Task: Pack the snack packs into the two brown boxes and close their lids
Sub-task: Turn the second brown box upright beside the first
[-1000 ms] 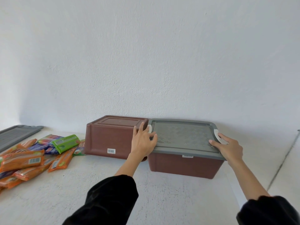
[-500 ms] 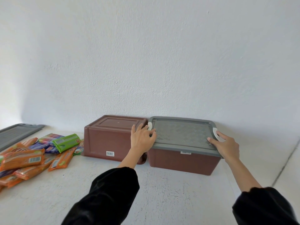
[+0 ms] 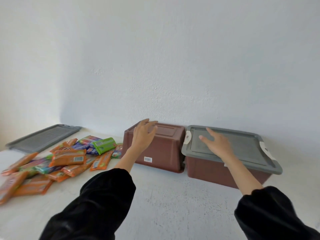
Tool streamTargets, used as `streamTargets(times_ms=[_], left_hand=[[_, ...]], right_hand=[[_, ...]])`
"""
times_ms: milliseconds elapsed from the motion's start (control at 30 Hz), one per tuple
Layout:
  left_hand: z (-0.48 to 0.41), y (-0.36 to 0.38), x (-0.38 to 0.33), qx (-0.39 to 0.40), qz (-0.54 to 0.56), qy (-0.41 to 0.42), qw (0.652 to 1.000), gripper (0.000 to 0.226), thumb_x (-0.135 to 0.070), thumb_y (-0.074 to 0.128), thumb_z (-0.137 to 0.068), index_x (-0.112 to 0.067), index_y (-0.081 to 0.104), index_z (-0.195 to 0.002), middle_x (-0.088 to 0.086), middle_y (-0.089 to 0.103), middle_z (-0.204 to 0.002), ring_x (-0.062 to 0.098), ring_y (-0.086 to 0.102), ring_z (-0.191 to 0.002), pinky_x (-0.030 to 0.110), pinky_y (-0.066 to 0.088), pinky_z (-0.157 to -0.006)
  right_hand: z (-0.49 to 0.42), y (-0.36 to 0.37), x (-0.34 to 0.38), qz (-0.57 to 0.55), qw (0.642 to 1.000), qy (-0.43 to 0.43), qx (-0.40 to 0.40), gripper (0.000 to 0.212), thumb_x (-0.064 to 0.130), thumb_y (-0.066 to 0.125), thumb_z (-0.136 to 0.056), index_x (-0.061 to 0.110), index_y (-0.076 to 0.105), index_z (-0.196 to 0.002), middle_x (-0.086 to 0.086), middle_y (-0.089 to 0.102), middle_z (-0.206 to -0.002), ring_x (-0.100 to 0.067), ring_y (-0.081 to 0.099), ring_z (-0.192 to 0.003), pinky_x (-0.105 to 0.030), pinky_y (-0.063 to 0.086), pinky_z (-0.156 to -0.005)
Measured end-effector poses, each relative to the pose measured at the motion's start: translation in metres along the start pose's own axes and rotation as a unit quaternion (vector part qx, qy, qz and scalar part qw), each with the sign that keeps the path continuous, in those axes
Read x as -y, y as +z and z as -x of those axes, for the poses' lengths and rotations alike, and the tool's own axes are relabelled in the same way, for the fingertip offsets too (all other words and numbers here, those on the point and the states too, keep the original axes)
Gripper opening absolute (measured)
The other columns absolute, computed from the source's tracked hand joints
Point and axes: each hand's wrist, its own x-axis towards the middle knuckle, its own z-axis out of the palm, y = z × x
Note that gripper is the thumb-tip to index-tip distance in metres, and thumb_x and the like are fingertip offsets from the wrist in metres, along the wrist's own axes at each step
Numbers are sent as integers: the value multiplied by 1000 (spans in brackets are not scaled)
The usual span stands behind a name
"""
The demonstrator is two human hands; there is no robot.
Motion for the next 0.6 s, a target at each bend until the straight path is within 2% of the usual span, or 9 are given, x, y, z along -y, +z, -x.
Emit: streamTargets(times_ms=[133, 233, 333, 400, 467, 500, 600], left_hand=[[-21, -27, 42, 18, 1, -85, 996, 38, -32, 46, -96, -25, 51, -132, 12, 31, -147, 24, 35, -135, 35, 28, -110], [-40, -36, 66, 62, -6, -112, 992, 42, -40, 44, -95, -30, 46, -136, 12, 24, -150, 26, 27, -139, 39, 25, -113], [-60, -39, 75, 87, -2, -120, 989, 44, -45, 43, -94, -32, 45, -136, 12, 23, -150, 27, 28, -138, 39, 26, -112], [-72, -36, 81, 115, 3, -125, 985, 44, -44, 45, -93, -31, 46, -135, 15, 28, -147, 28, 34, -135, 37, 28, -110], [-81, -31, 87, 151, 0, -127, 980, 44, -44, 48, -91, -30, 49, -133, 19, 42, -139, 31, 47, -124, 36, 35, -108], [-83, -27, 89, 166, -4, -128, 978, 45, -45, 49, -90, -30, 50, -133, 17, 47, -137, 30, 51, -121, 36, 37, -106], [-85, -19, 97, 182, -47, -127, 974, 46, -45, 49, -90, -31, 49, -134, 4, 49, -139, 26, 45, -127, 34, 36, -103]], right_hand=[[-10, 42, 58, -12, 1000, -19, 21, 65, 65, 36, -87, 35, 27, -145, -5, 34, -151, -29, 27, -140, -53, 21, -113], [-26, 66, 87, 3, 999, -13, 35, 68, 69, 32, -86, 35, 26, -145, -6, 30, -152, -30, 23, -141, -56, 14, -114], [-42, 82, 101, 16, 999, 16, 50, 71, 72, 29, -85, 36, 24, -146, -7, 29, -153, -31, 23, -141, -55, 14, -114], [-49, 88, 106, 60, 996, 36, 51, 70, 71, 27, -86, 37, 22, -146, -8, 25, -154, -31, 19, -142, -55, 13, -114], [-51, 97, 110, 101, 993, 50, 41, 68, 69, 28, -87, 35, 22, -147, -10, 21, -155, -30, 14, -144, -56, 8, -114], [-50, 100, 113, 113, 991, 60, 34, 67, 67, 29, -88, 34, 23, -147, -11, 21, -155, -30, 12, -144, -57, 7, -114], [-50, 103, 119, 122, 988, 93, 18, 64, 63, 32, -89, 32, 28, -145, -12, 29, -152, -30, 9, -145, -59, 4, -112]])
